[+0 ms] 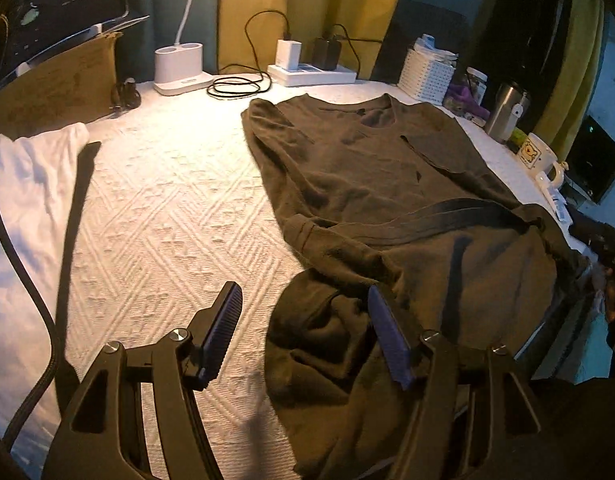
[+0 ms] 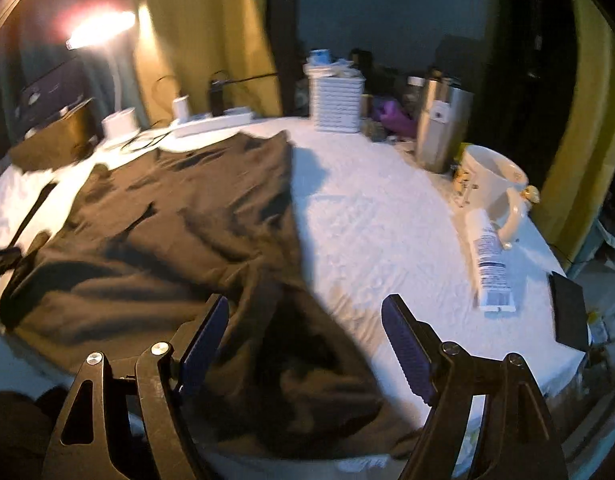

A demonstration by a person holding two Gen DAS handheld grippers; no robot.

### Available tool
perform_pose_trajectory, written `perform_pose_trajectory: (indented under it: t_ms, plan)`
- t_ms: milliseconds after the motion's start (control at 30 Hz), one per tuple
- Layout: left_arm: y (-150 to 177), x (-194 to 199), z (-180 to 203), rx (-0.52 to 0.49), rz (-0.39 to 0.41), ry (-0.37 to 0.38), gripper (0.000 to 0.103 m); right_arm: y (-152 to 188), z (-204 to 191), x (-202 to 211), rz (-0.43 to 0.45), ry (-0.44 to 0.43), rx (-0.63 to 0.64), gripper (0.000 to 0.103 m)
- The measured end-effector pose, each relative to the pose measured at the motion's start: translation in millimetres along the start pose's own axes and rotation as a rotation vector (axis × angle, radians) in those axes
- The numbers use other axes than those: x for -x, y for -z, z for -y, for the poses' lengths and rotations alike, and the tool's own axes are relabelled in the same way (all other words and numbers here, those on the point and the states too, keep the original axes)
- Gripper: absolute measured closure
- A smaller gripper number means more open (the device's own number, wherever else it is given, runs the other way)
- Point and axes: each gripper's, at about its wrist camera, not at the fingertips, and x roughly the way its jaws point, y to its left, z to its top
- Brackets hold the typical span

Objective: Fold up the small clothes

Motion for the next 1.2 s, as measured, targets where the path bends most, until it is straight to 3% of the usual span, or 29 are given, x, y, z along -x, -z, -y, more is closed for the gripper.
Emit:
perform_pose_trajectory:
  t_ms: [133,267,300,333,433,567,800,1000,1067,1100,1200]
  plan:
    - [0.3,-2.2,0.5,0.006,-0.007,0.014,0.038,19.0,-29.2,-16.6,-0.060,-0.014,0.085,0.023]
    - [1.4,-8.6,0.6,0.006,-0.027,0.023,0.038,25.5,-33.0,-33.2,-0.046,0.080,0.126,0.023]
    - [1.1,-10.2,-0.1,0.009,-0.028,0.025,0.038,24.9,-29.9,-34.8,-0.043,0.073,0.119,0.033]
    - [1.3,-12.2,-0.8,0.015,-0.030,0.029,0.038,23.2,-25.5,-37.7,-0.047,0.062,0.106,0.054]
    - [0.0,-17.8,1.1,0.019,-0.021,0.046,0.038,19.7,-14.8,-42.8,-0.058,0.043,0.087,0.081]
    - [-1.9,-17.4,9.8,-0.009,-0.004,0.039,0.038,12.0,-4.7,-33.9,-0.033,0.024,0.065,0.085]
    - [-14.9,0.3,18.1,0.007,0.055,0.116,0.038,-1.2,23.2,-10.9,0.029,0.018,-0.012,0.086]
    - [-15.8,-44.8,17.4,0.010,-0.053,0.095,0.038,-3.5,28.2,-10.4,0.046,0.009,-0.037,0.086]
    - [-15.3,-45.6,19.2,0.000,-0.039,0.096,0.054,-5.2,26.2,-8.2,0.056,0.005,-0.036,0.086]
    - [-15.9,-43.4,22.5,-0.022,-0.032,0.095,0.070,-6.4,25.9,-6.7,0.062,0.004,-0.036,0.086]
    - [-18.5,-29.3,30.5,-0.070,0.009,0.079,0.084,-10.9,26.5,0.9,0.086,0.002,-0.035,0.086]
